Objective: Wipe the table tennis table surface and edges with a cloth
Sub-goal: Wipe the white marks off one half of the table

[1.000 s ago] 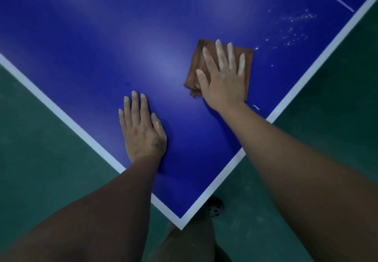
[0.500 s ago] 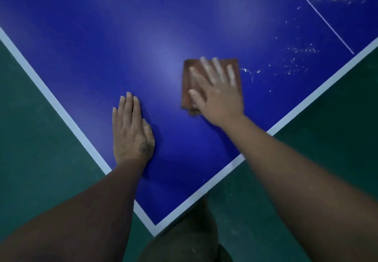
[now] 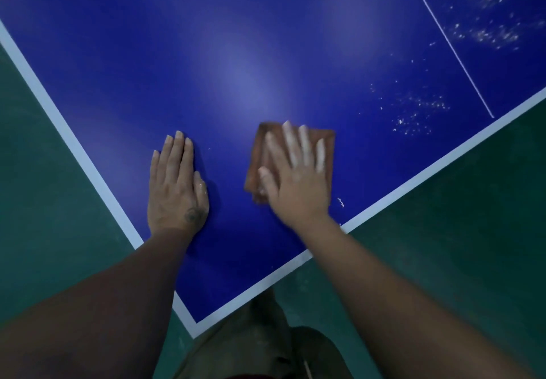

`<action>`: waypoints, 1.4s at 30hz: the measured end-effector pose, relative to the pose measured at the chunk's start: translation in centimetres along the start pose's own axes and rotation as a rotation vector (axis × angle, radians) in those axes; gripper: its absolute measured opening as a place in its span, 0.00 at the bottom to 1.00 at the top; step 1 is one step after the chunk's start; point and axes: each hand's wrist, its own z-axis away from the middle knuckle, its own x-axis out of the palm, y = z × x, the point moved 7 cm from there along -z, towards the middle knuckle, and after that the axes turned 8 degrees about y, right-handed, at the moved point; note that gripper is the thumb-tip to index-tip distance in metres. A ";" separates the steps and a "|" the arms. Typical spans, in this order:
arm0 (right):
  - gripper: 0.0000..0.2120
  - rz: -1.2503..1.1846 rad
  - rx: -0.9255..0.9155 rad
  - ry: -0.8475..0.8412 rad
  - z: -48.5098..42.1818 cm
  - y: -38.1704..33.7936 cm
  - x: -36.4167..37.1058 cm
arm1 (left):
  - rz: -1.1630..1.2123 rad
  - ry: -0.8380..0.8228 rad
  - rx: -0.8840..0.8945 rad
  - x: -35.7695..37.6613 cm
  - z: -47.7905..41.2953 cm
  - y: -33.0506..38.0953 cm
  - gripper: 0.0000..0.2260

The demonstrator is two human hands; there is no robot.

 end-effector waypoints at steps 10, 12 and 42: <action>0.30 0.061 -0.164 -0.057 3.9 12.9 -2.2 | 0.034 0.039 0.005 -0.1 -0.1 0.0 0.26; 0.31 0.108 -0.121 -0.091 2.7 16.3 -3.0 | 0.029 0.039 0.008 -0.1 -0.2 -0.1 0.26; 0.30 0.019 -0.369 -0.072 1.9 20.0 -3.1 | -0.120 0.054 -0.595 5.9 -0.3 17.7 0.28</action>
